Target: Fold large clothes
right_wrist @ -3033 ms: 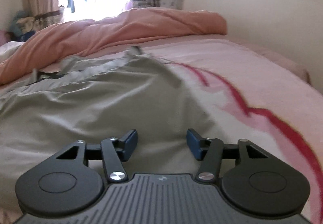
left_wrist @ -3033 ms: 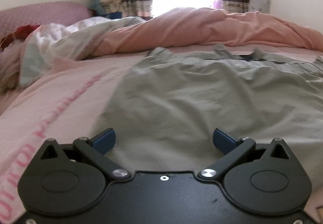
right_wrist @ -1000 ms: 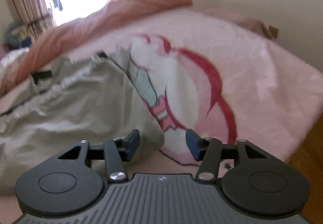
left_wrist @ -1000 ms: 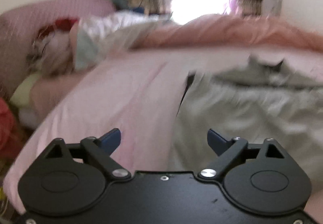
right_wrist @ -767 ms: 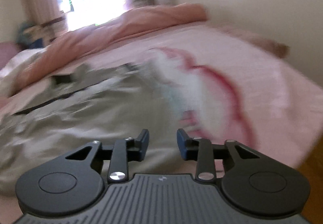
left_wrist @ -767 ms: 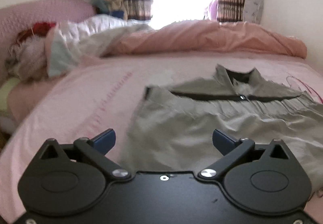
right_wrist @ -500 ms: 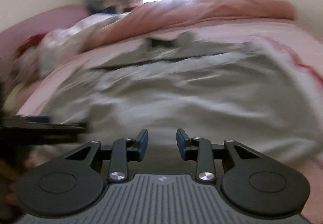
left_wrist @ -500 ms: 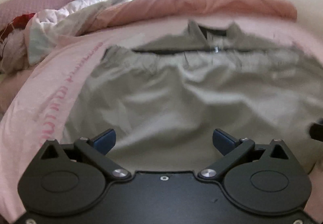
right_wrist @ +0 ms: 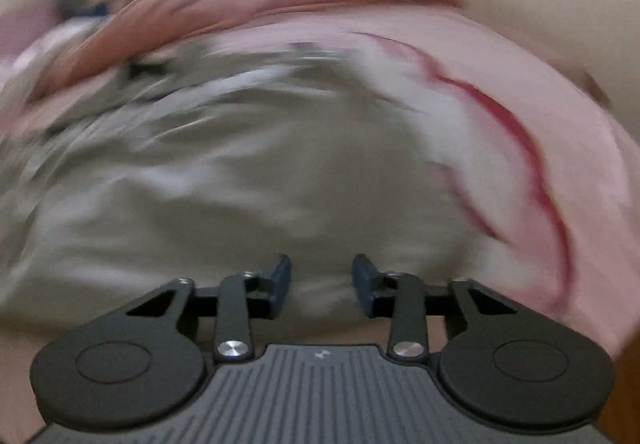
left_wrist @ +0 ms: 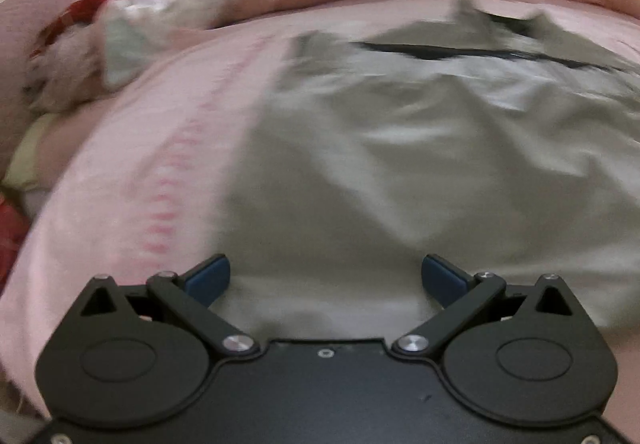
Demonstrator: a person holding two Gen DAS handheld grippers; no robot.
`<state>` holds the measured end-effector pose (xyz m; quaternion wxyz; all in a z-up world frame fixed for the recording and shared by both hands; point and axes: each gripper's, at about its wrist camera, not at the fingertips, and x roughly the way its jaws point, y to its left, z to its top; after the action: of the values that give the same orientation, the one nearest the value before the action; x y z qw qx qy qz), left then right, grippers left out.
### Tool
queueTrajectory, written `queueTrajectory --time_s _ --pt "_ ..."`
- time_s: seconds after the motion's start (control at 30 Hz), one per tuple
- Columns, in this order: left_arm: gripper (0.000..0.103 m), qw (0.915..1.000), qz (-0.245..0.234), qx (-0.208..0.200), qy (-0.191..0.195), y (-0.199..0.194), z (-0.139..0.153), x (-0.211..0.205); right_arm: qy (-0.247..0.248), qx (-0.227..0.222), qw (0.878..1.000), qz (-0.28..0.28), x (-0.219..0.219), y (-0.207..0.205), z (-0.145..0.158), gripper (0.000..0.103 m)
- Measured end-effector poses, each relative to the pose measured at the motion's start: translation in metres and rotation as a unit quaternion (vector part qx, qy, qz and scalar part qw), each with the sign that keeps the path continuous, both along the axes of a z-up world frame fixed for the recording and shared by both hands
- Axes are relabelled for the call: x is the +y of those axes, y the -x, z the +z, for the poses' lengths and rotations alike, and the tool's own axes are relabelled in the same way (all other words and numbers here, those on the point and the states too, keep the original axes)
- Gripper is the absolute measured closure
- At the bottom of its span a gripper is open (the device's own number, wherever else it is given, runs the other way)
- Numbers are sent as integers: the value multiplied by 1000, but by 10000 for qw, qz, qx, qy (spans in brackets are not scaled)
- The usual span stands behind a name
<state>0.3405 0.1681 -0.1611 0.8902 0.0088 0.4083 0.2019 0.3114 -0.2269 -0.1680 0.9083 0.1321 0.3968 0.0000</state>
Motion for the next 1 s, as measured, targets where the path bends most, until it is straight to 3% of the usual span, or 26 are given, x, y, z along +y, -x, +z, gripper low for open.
queueTrajectory --time_s 0.07,0.1,0.17,0.2,0.23,0.27,0.3,0.4,0.5,0.6,0.67,0.77,0.8,0.83,0.87,0.93,1.0 --pt "0 9991 373 42 212 5 -3 22 -753 91 9966 -334 -30 1 -3 92" --pt "0 9979 452 12 456 8 -6 32 -852 108 9958 -325 -35 0 -4 95" --pt "0 9959 496 -76 756 15 -7 40 -527 18 9984 -179 -29 1 -2 94" --pt "0 9963 457 -70 726 17 -6 40 -208 -73 9997 -114 -21 3 2 84" --pt "0 9970 431 -56 647 18 -3 37 127 -166 9998 -60 -12 4 7 65" --pt "0 9976 406 -35 567 17 0 35 426 -309 9986 53 -4 3 15 54" --pt "0 9982 280 -23 538 14 5 31 558 -463 9972 193 -1 -1 21 37" --pt "0 9985 -280 -164 451 -5 23 21 665 -755 9939 445 -9 -27 36 24" --pt "0 9964 -725 -405 156 -20 44 6 681 -328 9960 484 -24 -69 34 21" --pt "0 9923 -1068 -628 69 -33 52 2 191 193 9964 802 -43 -101 17 21" --pt "0 9911 -1122 -642 316 -40 48 5 -781 549 9881 1206 -59 -121 -3 21" --pt "0 9938 -922 -325 532 -49 37 11 -1600 213 9767 1414 -77 -133 -17 20" --pt "0 9961 -778 -186 359 -53 34 12 -1878 152 9712 1459 -82 -141 -21 20" --pt "0 9980 -627 -48 94 -56 31 12 -2165 149 9651 1465 -85 -149 -25 27" --pt "0 9983 -578 30 -103 -57 29 11 -2464 230 9591 1371 -89 -157 -29 49" --pt "0 9978 -648 18 -113 -55 28 11 -2943 378 9466 1258 -93 -166 -35 72" --pt "0 9976 -697 -29 -31 -52 29 12 -2825 317 9490 1361 -89 -161 -27 81"
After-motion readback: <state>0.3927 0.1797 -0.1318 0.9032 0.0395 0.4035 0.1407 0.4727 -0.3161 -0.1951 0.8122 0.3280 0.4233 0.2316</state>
